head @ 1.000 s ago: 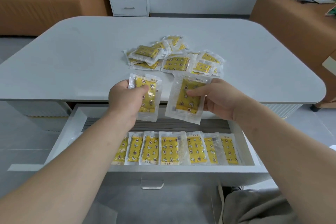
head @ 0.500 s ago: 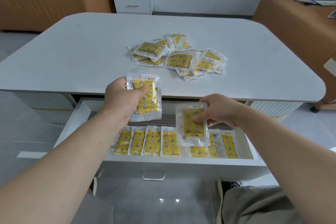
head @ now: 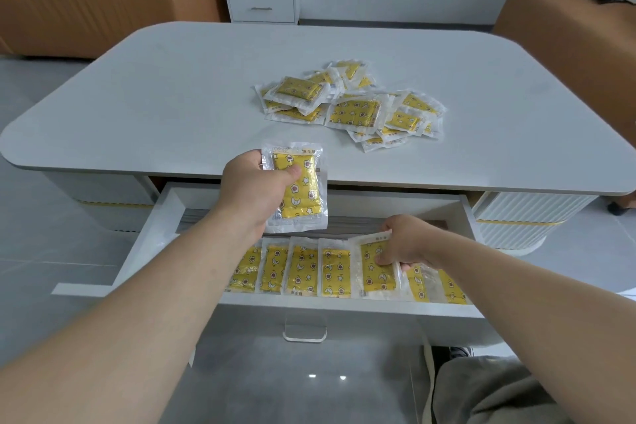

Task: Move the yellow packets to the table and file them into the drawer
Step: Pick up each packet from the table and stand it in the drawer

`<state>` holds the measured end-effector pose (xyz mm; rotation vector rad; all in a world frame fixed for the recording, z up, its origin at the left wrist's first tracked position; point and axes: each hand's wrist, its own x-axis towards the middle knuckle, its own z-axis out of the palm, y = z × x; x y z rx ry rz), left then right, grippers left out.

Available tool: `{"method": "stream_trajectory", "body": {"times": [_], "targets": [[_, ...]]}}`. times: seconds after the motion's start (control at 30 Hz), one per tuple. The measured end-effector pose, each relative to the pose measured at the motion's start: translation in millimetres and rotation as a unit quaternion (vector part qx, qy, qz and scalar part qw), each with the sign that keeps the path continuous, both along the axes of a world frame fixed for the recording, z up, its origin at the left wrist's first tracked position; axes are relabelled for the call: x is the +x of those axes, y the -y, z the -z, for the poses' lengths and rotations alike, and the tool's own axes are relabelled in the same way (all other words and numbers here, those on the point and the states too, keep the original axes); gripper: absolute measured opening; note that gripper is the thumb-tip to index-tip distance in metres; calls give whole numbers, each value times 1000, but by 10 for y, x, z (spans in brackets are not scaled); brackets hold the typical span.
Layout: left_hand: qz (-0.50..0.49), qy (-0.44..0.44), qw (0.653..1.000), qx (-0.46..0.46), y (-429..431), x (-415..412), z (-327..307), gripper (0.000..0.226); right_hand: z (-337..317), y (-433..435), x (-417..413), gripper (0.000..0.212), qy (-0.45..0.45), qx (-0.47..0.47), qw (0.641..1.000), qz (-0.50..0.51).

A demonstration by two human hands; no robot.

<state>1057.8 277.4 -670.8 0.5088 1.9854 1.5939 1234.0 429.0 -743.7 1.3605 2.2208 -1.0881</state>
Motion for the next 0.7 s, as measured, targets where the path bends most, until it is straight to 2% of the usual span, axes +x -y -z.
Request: {"method": "stream_trajectory", "body": {"times": [0.23, 0.33, 0.43, 0.5, 0.57, 0.63, 0.7], "targets": [[6, 4, 1000, -3, -50, -10, 36, 15, 224, 9, -19, 49, 108, 131, 979, -115], [12, 5, 1000, -10, -56, -1, 40, 16, 225, -6, 20, 68, 140, 177, 966, -126], [14, 8, 1000, -11, -63, 15, 31, 14, 174, 17, 21, 87, 158, 183, 961, -134], [21, 11, 1000, -9, -81, 36, 28, 14, 47, 25, 1, 87, 129, 192, 963, -137], [28, 19, 999, -9, -98, 68, 33, 13, -147, 0, -14, 77, 52, 164, 976, -136], [37, 24, 999, -12, -125, 98, 46, 13, -363, -21, -19, 61, -68, 38, 992, -99], [58, 20, 998, -16, -162, 145, 56, 13, -536, 24, 9, 53, -175, -108, 977, -54]]}}
